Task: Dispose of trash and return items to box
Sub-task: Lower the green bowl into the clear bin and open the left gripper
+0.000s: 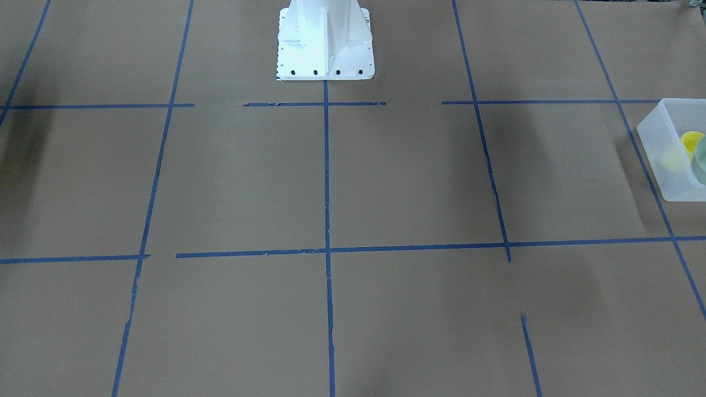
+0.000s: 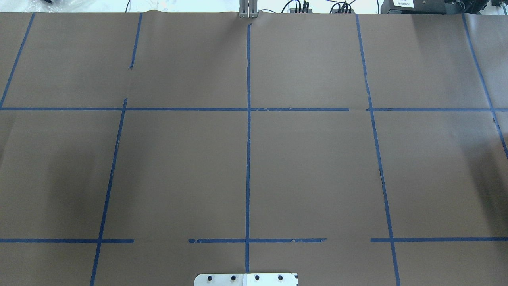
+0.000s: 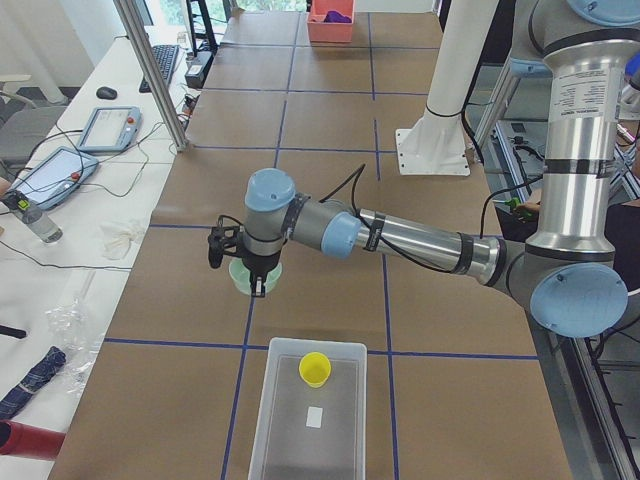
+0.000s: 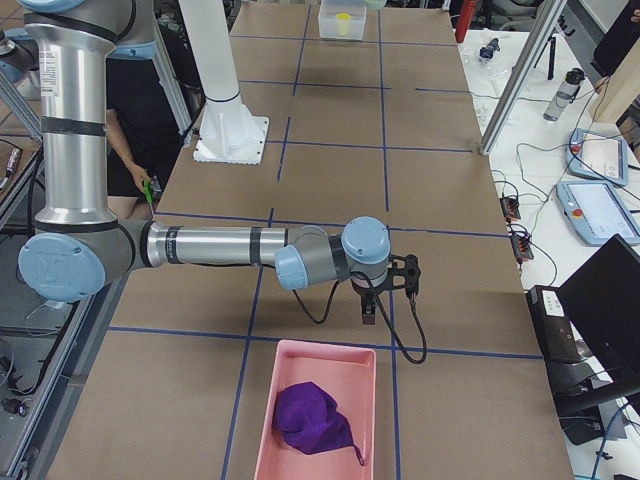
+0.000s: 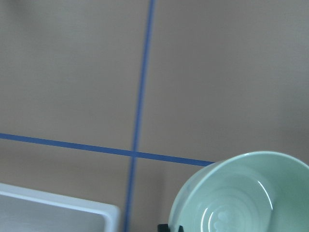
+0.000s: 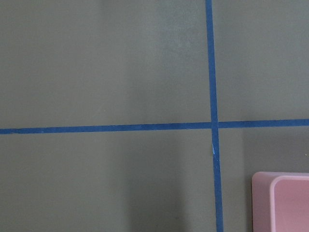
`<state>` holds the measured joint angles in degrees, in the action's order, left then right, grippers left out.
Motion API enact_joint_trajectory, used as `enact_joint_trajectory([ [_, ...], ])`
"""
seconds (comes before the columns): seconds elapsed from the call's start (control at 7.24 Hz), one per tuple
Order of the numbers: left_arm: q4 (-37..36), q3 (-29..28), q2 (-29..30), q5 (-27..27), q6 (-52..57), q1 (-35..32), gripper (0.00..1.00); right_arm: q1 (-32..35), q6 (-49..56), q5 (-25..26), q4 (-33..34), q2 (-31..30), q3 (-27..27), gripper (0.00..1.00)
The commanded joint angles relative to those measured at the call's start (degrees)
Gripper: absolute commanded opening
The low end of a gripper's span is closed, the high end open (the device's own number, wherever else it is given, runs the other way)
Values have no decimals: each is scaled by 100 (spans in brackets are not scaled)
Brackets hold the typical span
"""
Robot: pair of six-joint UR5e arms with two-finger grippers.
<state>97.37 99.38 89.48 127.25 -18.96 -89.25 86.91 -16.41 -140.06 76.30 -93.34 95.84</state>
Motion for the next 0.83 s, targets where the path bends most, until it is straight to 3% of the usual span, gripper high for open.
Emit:
enact_joint_trajectory([
  [0.0, -25, -1188, 16, 10, 1006, -715, 0, -60, -11, -12, 183, -88, 268, 100],
  [0.41, 62, -2009, -166, -51, 1087, -945, 0, -69, -11, -4, 201, -97, 268, 100],
  [0.69, 771, -2508, -422, -60, 1105, -945, 0, -69, -11, -4, 201, -97, 268, 100],
])
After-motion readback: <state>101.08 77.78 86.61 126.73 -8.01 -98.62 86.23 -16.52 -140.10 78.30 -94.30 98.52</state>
